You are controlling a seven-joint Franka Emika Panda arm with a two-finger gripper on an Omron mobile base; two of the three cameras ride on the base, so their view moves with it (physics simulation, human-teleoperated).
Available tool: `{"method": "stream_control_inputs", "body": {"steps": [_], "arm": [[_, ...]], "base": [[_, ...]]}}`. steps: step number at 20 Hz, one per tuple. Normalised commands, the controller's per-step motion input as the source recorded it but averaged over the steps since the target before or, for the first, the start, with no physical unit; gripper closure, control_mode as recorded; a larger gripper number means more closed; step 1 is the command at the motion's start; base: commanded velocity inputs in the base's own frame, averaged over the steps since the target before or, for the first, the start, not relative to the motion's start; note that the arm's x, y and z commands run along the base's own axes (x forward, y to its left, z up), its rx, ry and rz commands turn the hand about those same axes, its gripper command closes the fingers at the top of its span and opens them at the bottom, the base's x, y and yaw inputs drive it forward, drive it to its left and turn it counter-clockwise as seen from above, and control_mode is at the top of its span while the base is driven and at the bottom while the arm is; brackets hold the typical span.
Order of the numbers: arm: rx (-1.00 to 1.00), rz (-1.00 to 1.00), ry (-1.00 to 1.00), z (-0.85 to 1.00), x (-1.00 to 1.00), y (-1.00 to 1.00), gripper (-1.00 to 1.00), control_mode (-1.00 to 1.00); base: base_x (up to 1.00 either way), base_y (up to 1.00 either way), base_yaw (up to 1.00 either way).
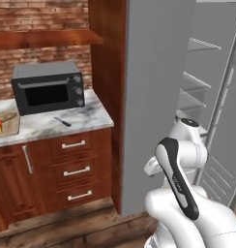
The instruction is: Retrieve the sausage and cheese from the fridge and place them on the cutting board on the counter.
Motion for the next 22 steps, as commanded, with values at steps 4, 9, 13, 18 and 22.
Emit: {"method": "stream_control_inputs", "body": {"steps": [4,9,13,18,22], "arm": [[0.00,0.00,0.00,0.00,0.00,0.00,-1.00,1.00],[0.00,0.00,0.00,0.00,0.00,0.00,-1.00,1.00],[0.00,0.00,0.00,0.00,0.00,0.00,-1.00,1.00],[0.00,0.00,0.00,0.00,0.00,0.00,-1.00,1.00],[0.00,0.00,0.00,0.00,0.00,0.00,-1.00,1.00]], "base": [[0.54,-0.63,0.01],[0.53,-0.62,0.02],[0.57,-0.61,0.00],[0.63,-0.56,0.00],[0.69,-0.48,0.00]]}}
